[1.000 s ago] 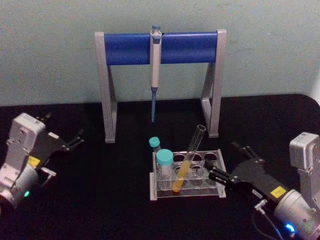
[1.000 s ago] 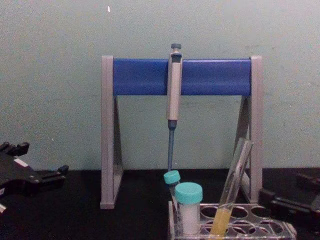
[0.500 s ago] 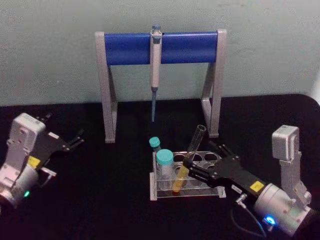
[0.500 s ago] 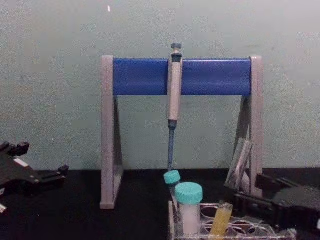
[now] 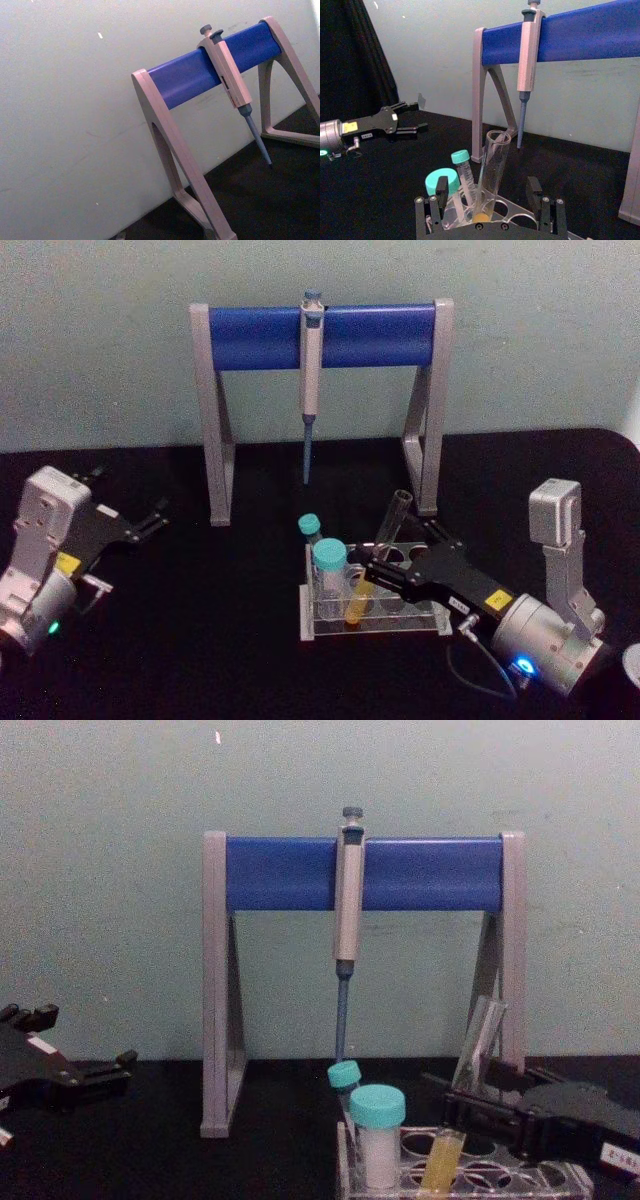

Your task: Pick up the test tube from the test tube rack, shake it, then place it back into the test tube rack.

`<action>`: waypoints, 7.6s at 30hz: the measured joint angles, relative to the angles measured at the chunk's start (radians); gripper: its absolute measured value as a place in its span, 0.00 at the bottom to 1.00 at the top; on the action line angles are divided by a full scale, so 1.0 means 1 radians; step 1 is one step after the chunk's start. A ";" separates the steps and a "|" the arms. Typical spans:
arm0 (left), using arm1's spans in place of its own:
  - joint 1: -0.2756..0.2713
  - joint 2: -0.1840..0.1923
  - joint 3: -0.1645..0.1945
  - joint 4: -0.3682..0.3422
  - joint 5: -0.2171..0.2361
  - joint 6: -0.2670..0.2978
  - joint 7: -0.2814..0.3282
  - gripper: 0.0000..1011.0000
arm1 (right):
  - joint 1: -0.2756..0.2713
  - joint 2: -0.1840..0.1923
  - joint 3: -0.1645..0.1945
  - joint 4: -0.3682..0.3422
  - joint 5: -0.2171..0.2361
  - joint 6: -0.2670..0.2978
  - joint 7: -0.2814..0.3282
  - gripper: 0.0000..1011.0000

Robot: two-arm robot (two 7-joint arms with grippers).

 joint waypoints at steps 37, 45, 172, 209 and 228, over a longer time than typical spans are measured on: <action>0.000 0.000 0.000 0.000 0.000 0.000 0.000 0.99 | 0.008 -0.019 0.011 0.023 0.007 0.006 0.016 0.75; 0.000 0.000 0.000 0.000 0.000 0.000 0.000 0.99 | 0.007 -0.019 0.011 0.022 0.007 0.005 0.015 0.49; 0.000 0.000 0.000 0.000 0.000 0.000 0.000 0.99 | 0.026 0.096 0.092 -0.224 -0.130 0.088 -0.017 0.23; 0.000 0.000 0.000 0.000 0.000 0.000 0.000 0.99 | 0.127 0.061 0.054 -0.125 -0.119 0.087 -0.031 0.23; 0.000 0.000 0.000 0.000 0.000 0.000 0.000 0.99 | 0.022 0.130 0.089 -0.242 -0.095 0.125 -0.006 0.23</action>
